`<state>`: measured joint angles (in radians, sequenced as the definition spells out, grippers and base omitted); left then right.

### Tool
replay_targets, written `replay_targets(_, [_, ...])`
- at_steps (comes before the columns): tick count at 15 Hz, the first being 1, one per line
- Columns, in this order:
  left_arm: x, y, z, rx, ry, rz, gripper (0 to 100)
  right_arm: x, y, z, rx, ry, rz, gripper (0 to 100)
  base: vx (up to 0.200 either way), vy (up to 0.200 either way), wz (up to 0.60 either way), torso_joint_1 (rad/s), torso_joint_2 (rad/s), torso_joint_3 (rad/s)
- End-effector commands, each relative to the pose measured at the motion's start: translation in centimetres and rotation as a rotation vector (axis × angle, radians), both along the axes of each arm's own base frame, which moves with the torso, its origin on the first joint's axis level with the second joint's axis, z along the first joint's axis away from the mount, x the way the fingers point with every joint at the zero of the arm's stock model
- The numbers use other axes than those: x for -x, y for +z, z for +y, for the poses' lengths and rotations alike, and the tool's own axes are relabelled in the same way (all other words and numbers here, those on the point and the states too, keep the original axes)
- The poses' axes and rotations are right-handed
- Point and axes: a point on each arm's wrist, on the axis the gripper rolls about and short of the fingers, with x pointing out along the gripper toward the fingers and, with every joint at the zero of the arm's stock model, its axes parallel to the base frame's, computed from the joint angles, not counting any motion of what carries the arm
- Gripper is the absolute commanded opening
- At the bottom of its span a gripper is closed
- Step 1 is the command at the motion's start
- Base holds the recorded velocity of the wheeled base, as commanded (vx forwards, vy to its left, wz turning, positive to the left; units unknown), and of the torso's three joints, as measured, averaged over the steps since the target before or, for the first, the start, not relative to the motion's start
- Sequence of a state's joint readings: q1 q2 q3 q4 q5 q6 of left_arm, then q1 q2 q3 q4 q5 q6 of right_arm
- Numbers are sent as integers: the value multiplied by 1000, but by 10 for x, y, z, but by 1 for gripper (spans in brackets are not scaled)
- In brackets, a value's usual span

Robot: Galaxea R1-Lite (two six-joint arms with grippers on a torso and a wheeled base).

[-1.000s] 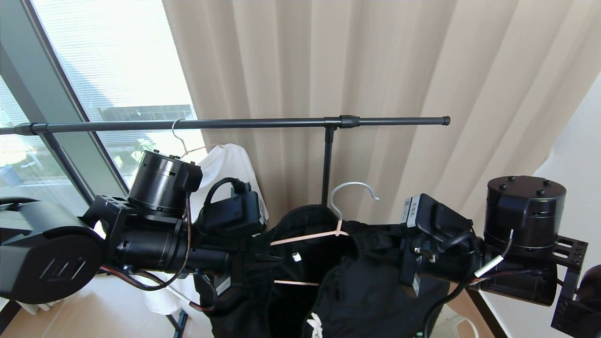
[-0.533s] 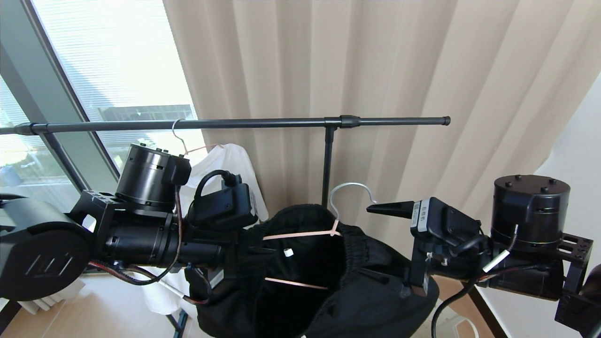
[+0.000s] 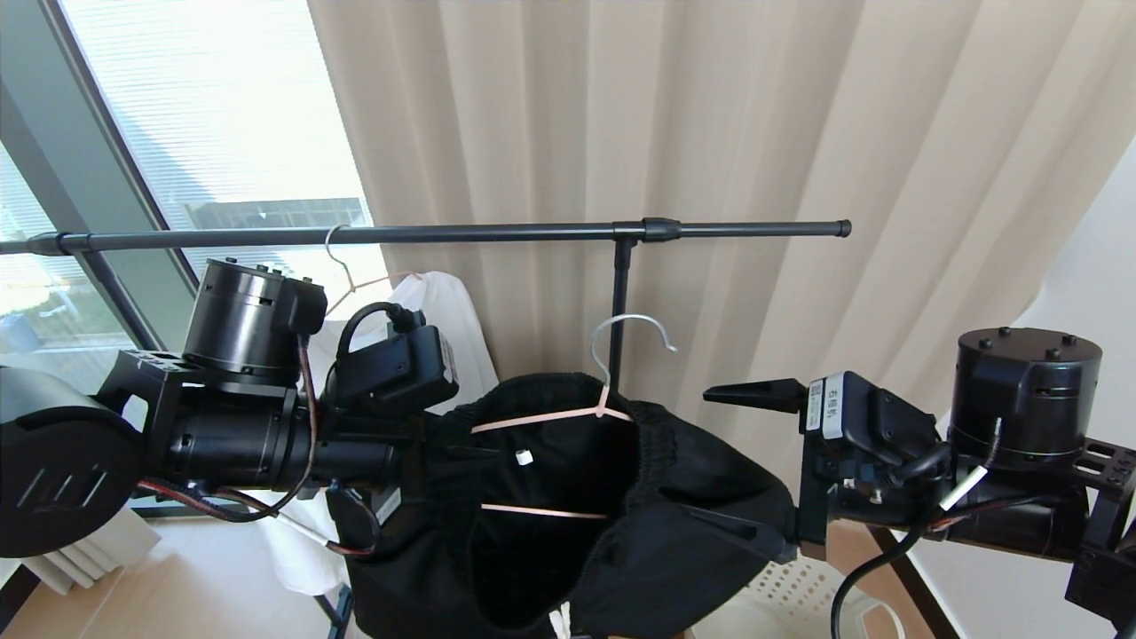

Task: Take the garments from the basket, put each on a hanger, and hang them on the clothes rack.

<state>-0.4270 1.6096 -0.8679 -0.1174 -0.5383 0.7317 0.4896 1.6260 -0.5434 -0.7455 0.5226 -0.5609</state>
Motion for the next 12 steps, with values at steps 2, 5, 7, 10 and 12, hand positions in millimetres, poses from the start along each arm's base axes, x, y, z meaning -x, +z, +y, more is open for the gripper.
replay_targets(2, [3, 7, 6, 11, 18, -23, 0, -2, 2, -7, -8, 5, -11, 100, 0, 0, 0, 0, 0, 0])
replay_targets(5, [7, 12, 14, 13, 48, -44, 0, -4, 3, -10, -13, 2, -12, 100, 0, 0, 0, 0, 0, 0])
replay_targets(7, [11, 14, 24, 16, 81, -51, 0, -8, 3, -16, -30, 27, -2, 100, 0, 0, 0, 0, 0, 0])
replay_targets(10, [22, 21, 38, 47, 135, -48, 0, -25, -8, -23, -39, 42, 43, 100, 0, 0, 0, 0, 0, 0])
replay_targets(12, [31, 25, 44, 71, 161, -47, 0, -38, -17, -27, -40, 36, 74, 100, 0, 0, 0, 0, 0, 0])
